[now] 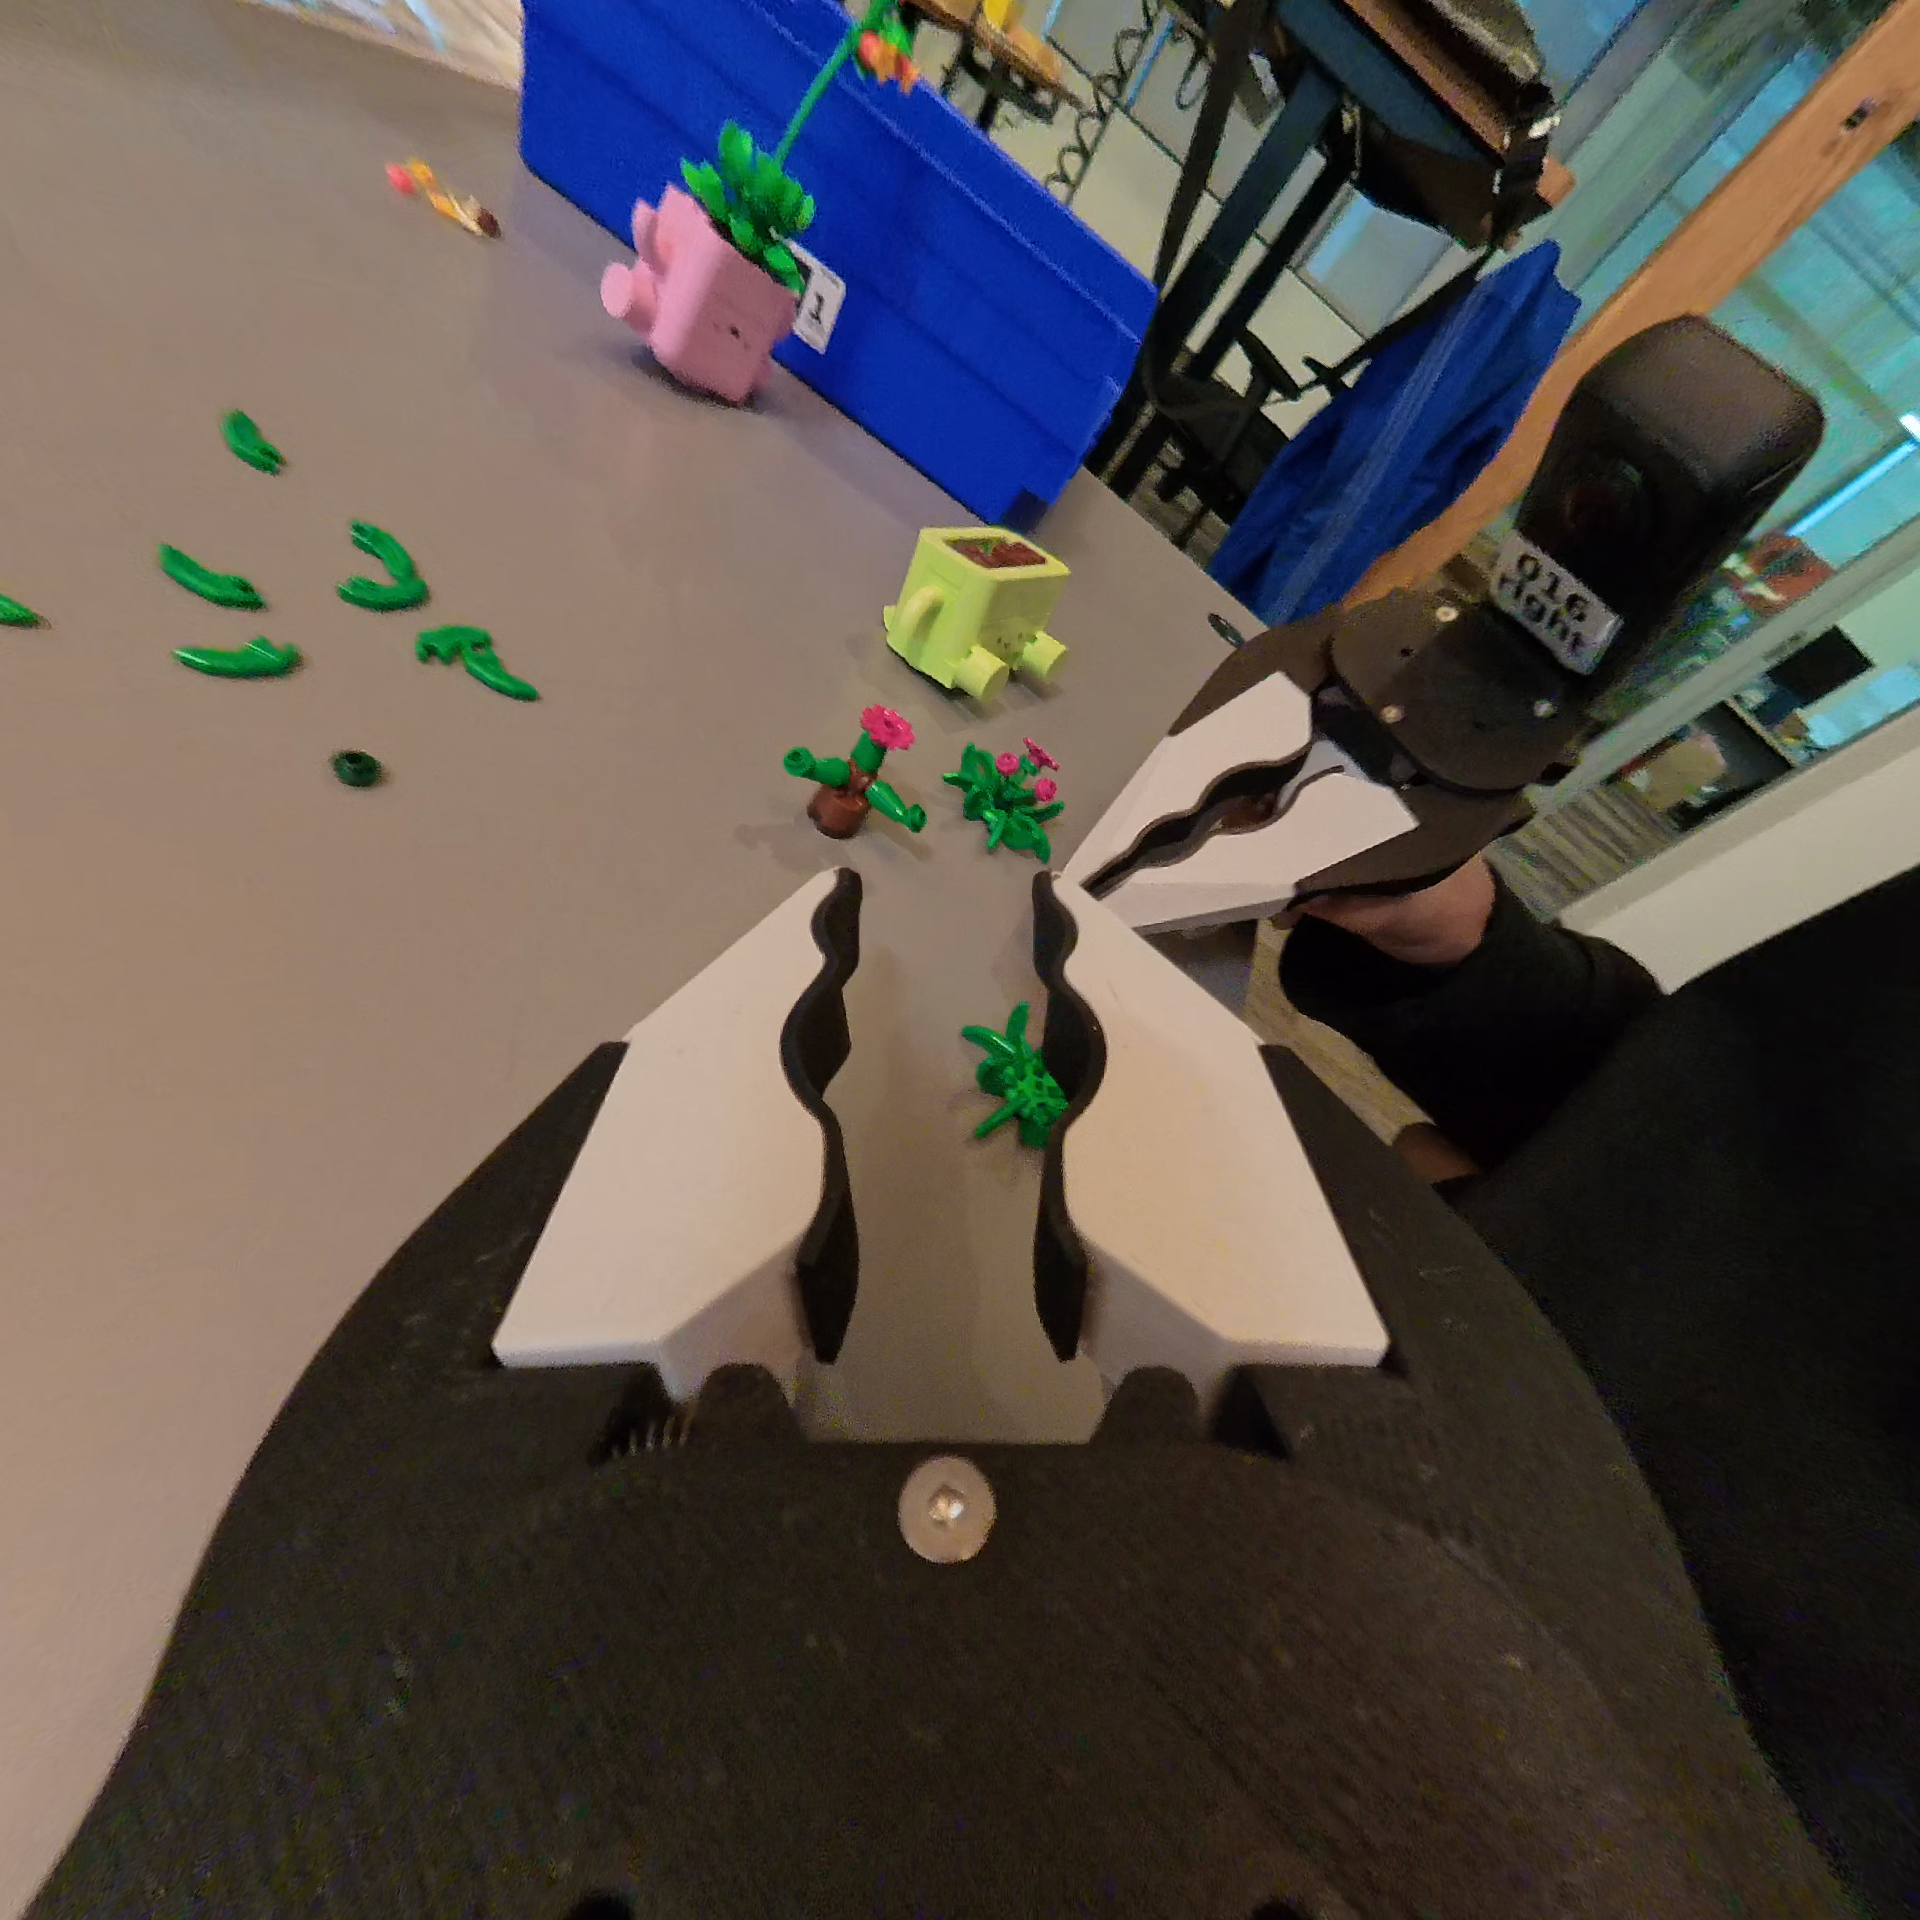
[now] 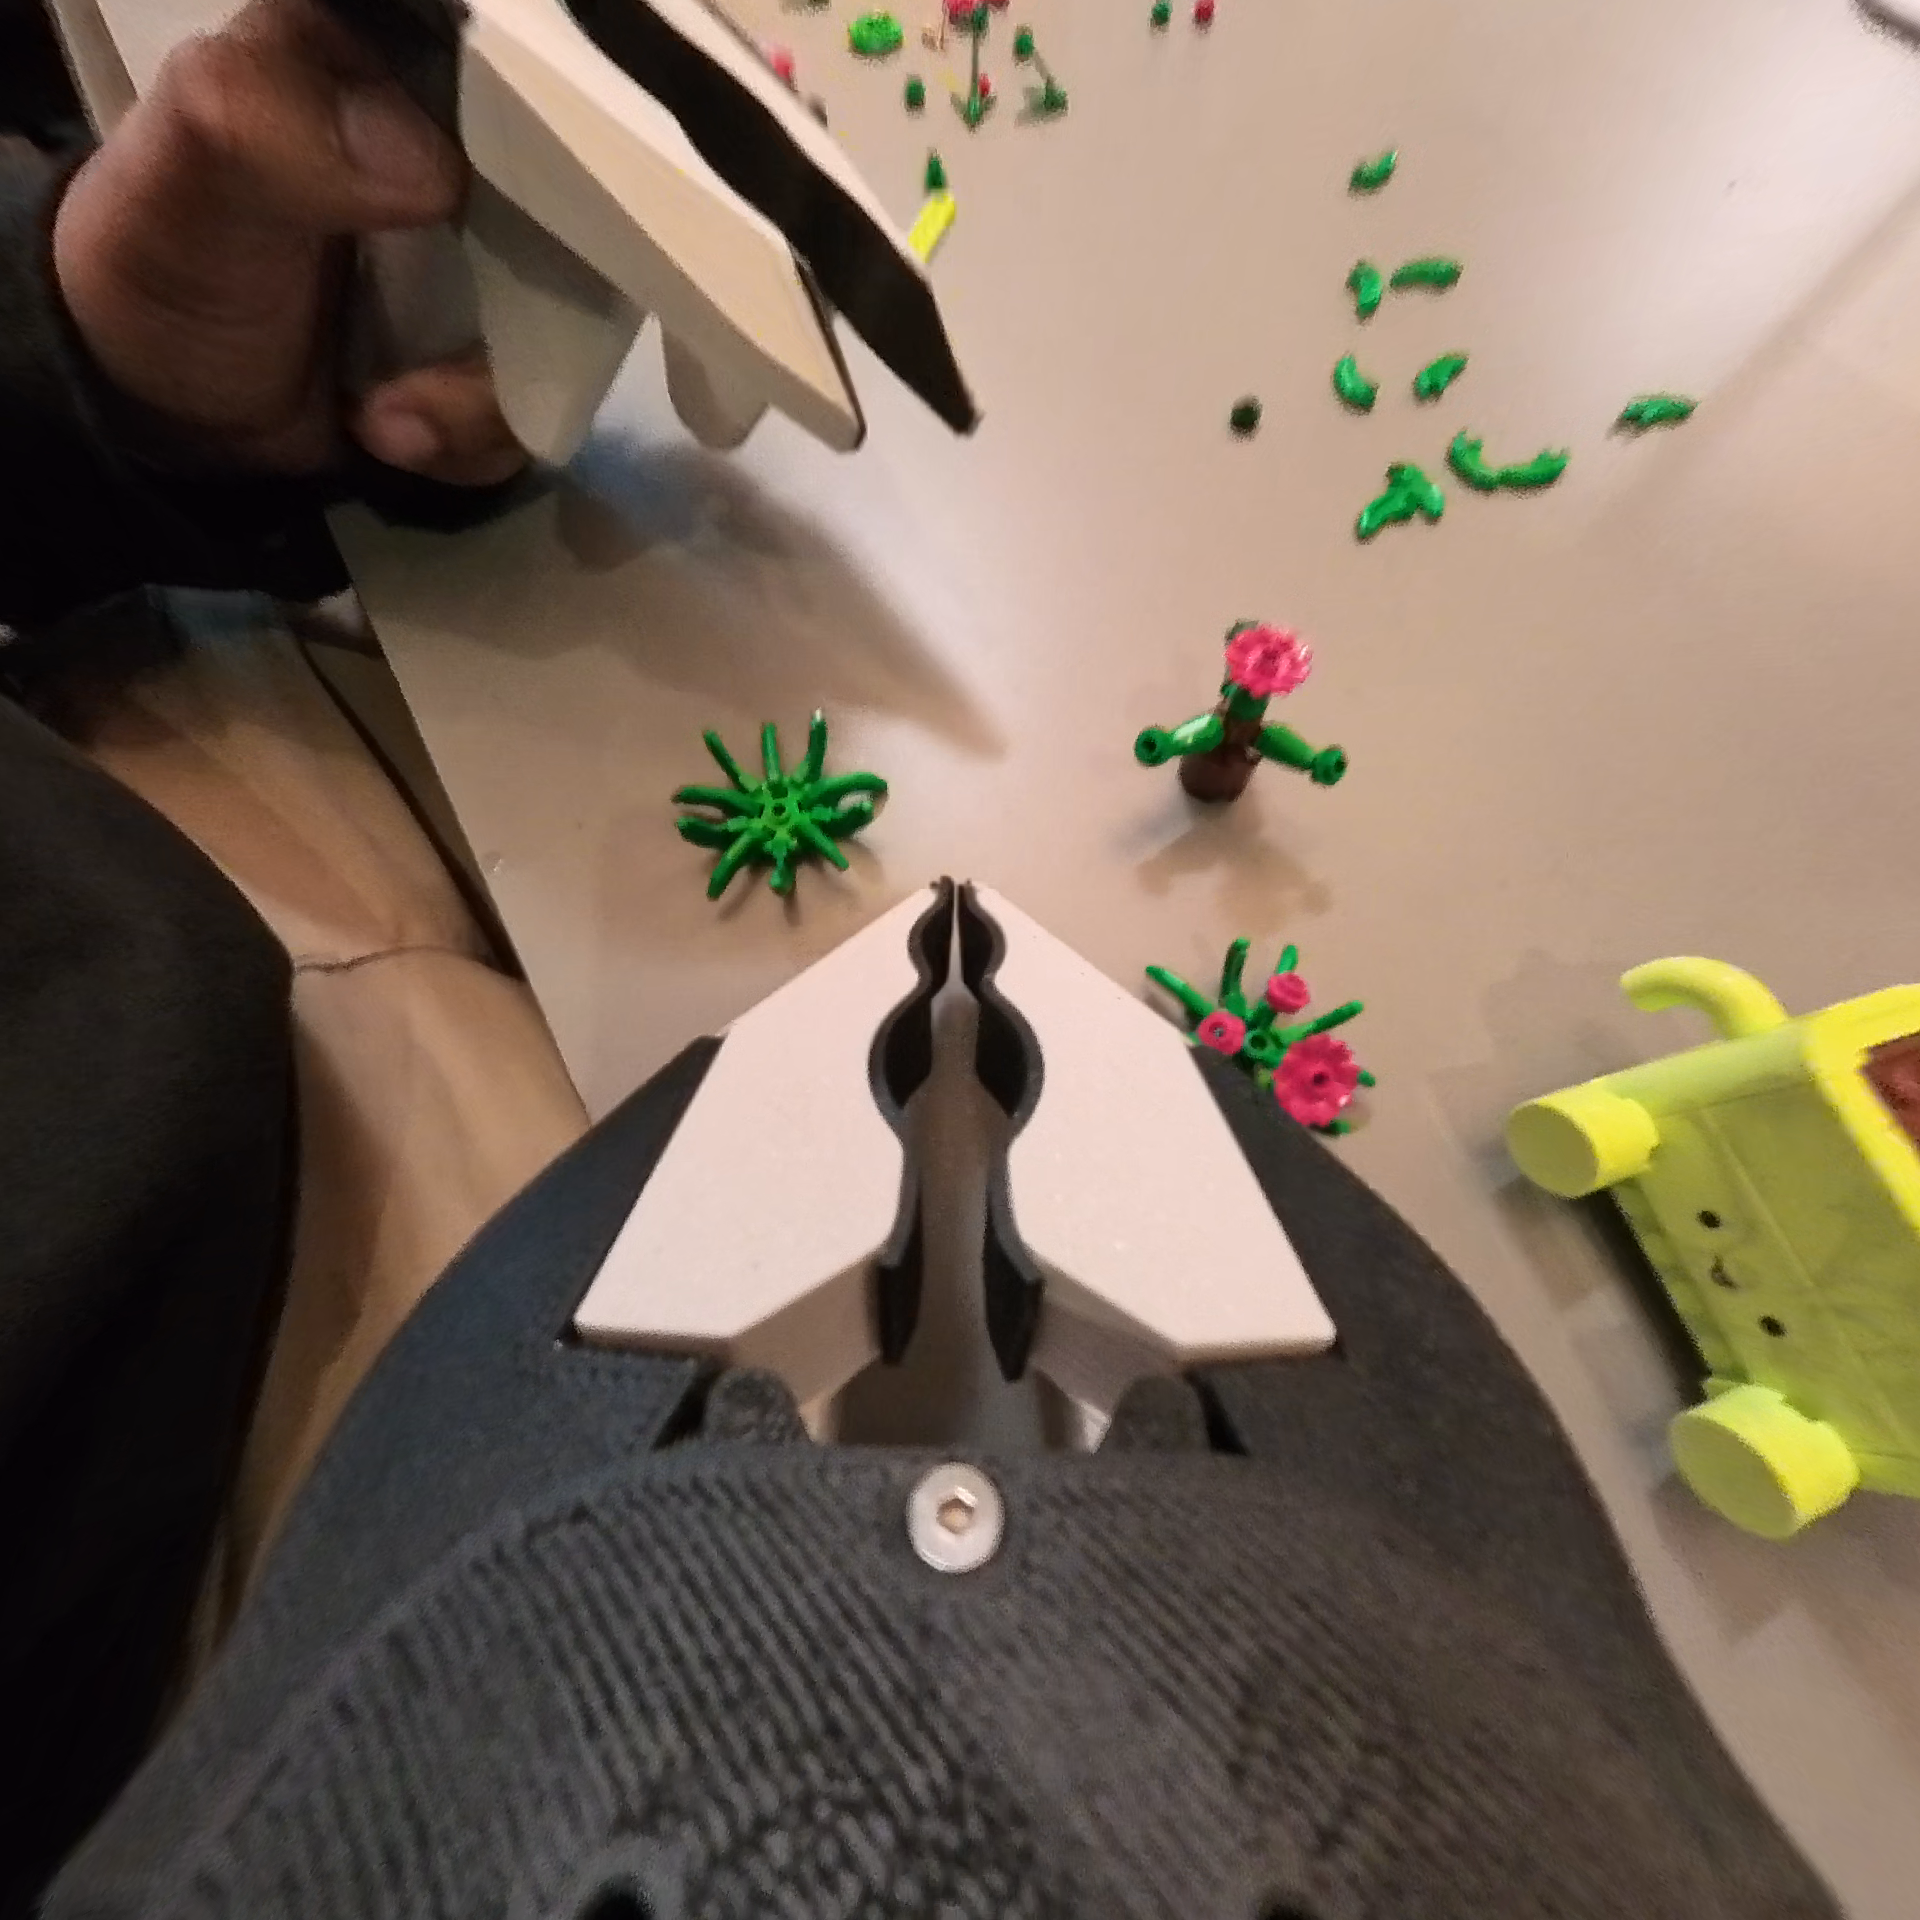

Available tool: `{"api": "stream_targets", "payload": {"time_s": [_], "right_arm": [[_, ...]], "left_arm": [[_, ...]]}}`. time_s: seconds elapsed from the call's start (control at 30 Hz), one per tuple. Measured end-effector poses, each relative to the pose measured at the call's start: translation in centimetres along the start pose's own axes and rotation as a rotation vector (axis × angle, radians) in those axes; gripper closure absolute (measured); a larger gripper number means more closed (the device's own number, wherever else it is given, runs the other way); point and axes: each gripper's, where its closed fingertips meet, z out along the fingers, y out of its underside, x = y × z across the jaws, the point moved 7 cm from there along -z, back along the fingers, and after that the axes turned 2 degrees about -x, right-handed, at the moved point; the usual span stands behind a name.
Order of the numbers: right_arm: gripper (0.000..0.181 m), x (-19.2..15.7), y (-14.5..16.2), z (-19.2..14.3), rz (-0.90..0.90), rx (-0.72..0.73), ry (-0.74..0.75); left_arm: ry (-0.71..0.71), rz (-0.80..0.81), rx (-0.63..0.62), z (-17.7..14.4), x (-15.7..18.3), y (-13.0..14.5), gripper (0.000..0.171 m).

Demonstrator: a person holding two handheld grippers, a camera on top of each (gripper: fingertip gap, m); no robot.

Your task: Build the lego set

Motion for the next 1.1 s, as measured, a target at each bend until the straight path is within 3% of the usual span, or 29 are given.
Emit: {"api": "stream_targets", "payload": {"time_s": [0.1, 0.2, 0.3, 0.5, 0.77, 1.1], "right_arm": [[0.177, 0.4, -2.1, -0.5, -0.010, 0.065, 0.010], [0.174, 1.8, -4.7, -0.1, -0.070, 0.033, 0.025], [0.171, 4.4, -7.3, 2.2, -0.165, -0.045, 0.015], [0.165, 7.7, -11.2, 8.1, -0.265, -0.273, -0.184], [0.170, 8.2, -12.0, 12.3, -0.412, -0.524, -0.248], [0.177, 8.4, -12.2, 13.3, -0.463, -0.603, -0.289]], "left_arm": [[-0.064, 0.054, 0.001, -1.0, -0.3, -0.5, 0.142], [-0.118, 0.095, -0.002, -2.2, -0.7, -1.0, 0.142], [-0.162, 0.121, -0.005, -3.3, -1.1, -0.6, 0.144], [-0.187, 0.095, 0.022, -5.3, -1.8, -0.2, 0.145], [-0.240, 0.038, 0.025, -7.1, -3.0, 0.3, 0.145], [-0.184, -0.055, 0.056, -7.7, -3.9, 0.5, 0.145]]}}
